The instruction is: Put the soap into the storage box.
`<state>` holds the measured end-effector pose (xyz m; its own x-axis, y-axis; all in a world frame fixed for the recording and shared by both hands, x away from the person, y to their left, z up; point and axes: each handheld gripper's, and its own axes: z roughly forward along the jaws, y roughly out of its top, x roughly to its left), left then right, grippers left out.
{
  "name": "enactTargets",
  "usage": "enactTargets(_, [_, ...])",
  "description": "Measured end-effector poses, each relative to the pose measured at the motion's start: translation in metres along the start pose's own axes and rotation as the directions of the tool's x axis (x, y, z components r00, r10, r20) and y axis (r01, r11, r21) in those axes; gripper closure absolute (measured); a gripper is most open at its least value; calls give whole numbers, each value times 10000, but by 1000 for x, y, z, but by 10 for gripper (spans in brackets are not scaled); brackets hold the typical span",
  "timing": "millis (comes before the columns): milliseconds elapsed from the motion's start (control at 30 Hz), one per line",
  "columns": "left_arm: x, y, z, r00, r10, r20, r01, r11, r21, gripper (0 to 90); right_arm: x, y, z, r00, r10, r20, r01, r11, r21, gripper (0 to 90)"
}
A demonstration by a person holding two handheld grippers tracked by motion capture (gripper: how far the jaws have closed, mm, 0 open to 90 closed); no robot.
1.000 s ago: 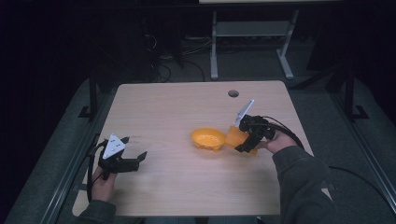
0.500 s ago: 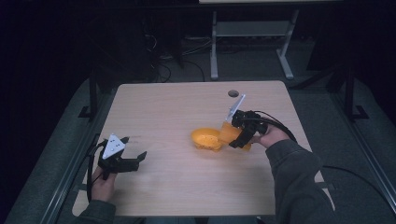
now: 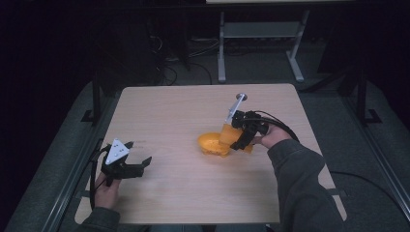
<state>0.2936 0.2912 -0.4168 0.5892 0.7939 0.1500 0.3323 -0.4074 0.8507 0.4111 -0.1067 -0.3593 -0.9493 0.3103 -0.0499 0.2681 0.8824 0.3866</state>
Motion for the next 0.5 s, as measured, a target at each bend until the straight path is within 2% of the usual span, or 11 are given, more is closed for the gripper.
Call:
enactTargets(233, [0,0,0,10000,-18,5,18,10000,-27,134,-2,16,4,9993,-373,-12,373,9993,48,206])
enactTargets(500, [0,0,0,10000,-44,5,44,10000,-58,134,-3,25,13,9990,-403,-194,402,9992,-72,206])
